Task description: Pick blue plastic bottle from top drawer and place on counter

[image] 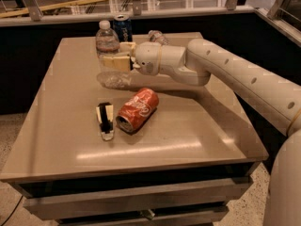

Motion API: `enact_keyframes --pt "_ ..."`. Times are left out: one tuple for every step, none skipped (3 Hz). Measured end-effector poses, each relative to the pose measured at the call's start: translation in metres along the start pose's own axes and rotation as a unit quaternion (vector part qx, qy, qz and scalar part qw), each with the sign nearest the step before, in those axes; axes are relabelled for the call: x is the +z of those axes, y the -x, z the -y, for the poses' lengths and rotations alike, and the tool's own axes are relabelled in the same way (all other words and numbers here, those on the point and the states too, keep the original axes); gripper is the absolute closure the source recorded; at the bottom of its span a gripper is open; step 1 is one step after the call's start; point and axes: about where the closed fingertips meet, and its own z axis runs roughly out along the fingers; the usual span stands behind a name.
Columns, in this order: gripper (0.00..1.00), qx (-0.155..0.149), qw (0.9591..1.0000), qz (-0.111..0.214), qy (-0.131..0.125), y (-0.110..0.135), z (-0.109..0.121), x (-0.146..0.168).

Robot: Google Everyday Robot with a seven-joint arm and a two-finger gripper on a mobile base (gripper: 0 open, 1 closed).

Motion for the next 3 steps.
enact_keyframes --pt "0.58 0.000 1.0000 0.000 0.000 0.0000 0.0000 0.0001" --pt "0.35 0.000 1.0000 0.000 0.000 0.0000 0.0000 0.0001" --pt "0.12 0.000 1.0000 0.000 0.000 0.0000 0.0000 0.0001"
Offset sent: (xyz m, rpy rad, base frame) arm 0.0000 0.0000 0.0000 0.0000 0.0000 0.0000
